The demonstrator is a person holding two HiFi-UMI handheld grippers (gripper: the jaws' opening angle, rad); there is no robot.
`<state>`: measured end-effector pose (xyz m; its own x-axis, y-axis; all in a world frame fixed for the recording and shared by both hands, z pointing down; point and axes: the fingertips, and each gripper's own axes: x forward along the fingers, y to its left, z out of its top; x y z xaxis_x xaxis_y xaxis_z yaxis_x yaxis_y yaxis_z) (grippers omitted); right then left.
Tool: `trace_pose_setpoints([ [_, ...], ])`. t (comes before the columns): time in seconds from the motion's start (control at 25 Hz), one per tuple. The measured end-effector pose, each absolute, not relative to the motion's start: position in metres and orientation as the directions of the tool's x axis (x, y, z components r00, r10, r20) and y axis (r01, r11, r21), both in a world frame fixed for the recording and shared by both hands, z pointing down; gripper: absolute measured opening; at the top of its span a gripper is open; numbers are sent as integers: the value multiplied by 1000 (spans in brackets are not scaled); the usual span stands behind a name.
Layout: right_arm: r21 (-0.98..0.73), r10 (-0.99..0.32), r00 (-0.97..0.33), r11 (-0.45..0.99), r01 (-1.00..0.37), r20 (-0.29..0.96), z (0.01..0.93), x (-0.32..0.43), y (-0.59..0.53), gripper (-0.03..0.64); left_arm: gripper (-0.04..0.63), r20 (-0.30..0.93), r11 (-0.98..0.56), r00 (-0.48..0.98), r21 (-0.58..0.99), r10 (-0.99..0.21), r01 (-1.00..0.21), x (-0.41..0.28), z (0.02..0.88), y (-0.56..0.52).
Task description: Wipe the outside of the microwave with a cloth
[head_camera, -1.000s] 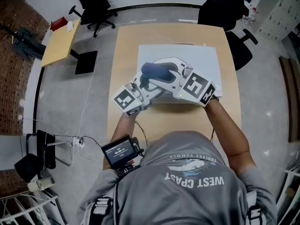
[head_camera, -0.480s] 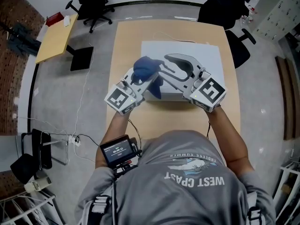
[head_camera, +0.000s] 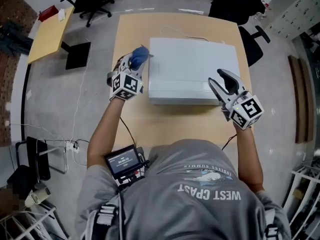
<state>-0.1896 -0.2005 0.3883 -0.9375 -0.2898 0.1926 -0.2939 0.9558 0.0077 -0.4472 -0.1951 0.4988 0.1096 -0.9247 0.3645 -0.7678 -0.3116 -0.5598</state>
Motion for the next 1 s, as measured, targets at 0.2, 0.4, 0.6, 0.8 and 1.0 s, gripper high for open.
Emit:
trace_pose_setpoints([
  [0.2,-54,-313,-906,938,-341,285,418,-176,-213,198,72,546,-431,54,-591,-836,-682,-454,586,-217],
  [0.4,-77,-326,-900,929,-361,288,447,-187,-225,198,67,631,-516,75,-554,-772,-654,-460,660,-220],
  [0.6,-78,-306,-899,935,-345,314,460,-199,-219,198,67,740,-656,92,-522,-666,-545,-441,731,-187],
  [0.8,-81,-281,-897,942,-326,342,471,-211,-211,198,67,855,-797,106,-419,-508,-435,-427,800,-145],
  [1.0,-78,-287,-887,939,-336,361,477,-210,-209,198,64,892,-834,117,-353,-437,-423,-418,828,-124],
])
